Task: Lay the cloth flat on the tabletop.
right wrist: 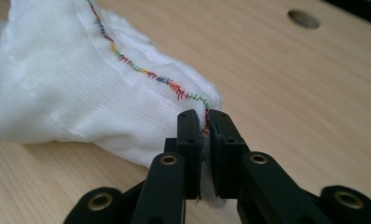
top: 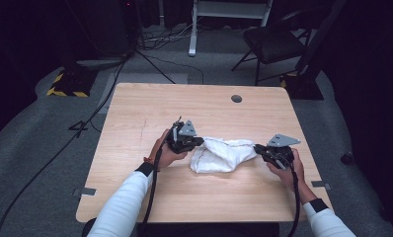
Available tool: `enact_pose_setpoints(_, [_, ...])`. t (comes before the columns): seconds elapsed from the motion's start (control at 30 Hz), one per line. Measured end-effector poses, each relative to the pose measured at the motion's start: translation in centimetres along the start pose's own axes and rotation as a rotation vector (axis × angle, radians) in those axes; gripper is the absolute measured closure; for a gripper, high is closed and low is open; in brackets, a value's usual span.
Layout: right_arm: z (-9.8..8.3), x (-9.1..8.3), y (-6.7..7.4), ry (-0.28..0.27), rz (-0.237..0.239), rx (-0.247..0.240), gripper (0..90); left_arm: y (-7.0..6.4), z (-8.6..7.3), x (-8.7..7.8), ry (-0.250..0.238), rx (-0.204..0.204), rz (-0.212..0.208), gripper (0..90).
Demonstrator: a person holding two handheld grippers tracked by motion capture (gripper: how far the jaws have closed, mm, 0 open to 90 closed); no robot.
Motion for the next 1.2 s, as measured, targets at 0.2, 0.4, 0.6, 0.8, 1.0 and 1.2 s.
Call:
enact_pose_setpoints(0.2, [2.8, -1.8, -0.9, -0.103, -0.030, 0.016, 84.3, -0.4, 1.7, -3.0, -0.082, 0.009, 0.018, 85.9])
enact_pose_setpoints(0.4, [5.5, -4.1, -1.2, -0.186, -0.062, -0.012, 84.4, -1.0, 3.6, -5.8, -0.155, 0.033, 0.028, 86.0])
enact_pose_setpoints(0.6, [8.0, -6.6, -1.8, -0.255, -0.101, -0.035, 84.4, -2.2, 5.5, -7.9, -0.187, 0.090, 0.046, 86.0])
enact_pose_setpoints(0.8, [8.8, -8.0, -1.9, -0.282, -0.115, -0.035, 84.4, -2.9, 6.1, -8.8, -0.194, 0.113, 0.059, 86.0])
enact_pose_setpoints(1.0, [9.1, -7.7, -1.7, -0.272, -0.118, -0.044, 84.4, -2.4, 5.8, -8.7, -0.183, 0.106, 0.094, 85.9])
enact_pose_setpoints(1.2, [10.5, -8.5, -1.5, -0.293, -0.135, -0.060, 84.5, -2.8, 6.9, -10.6, -0.226, 0.122, 0.123, 86.1])
Point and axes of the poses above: each handheld gripper's, and its own axes: x roughly forward along the jaws, z roughly out of its top, y roughly to its left, the point moved 7 cm from there along x, roughly forward along the jaws, and after that the axes turned 9 degrees about -x, right-handed, at the moved point
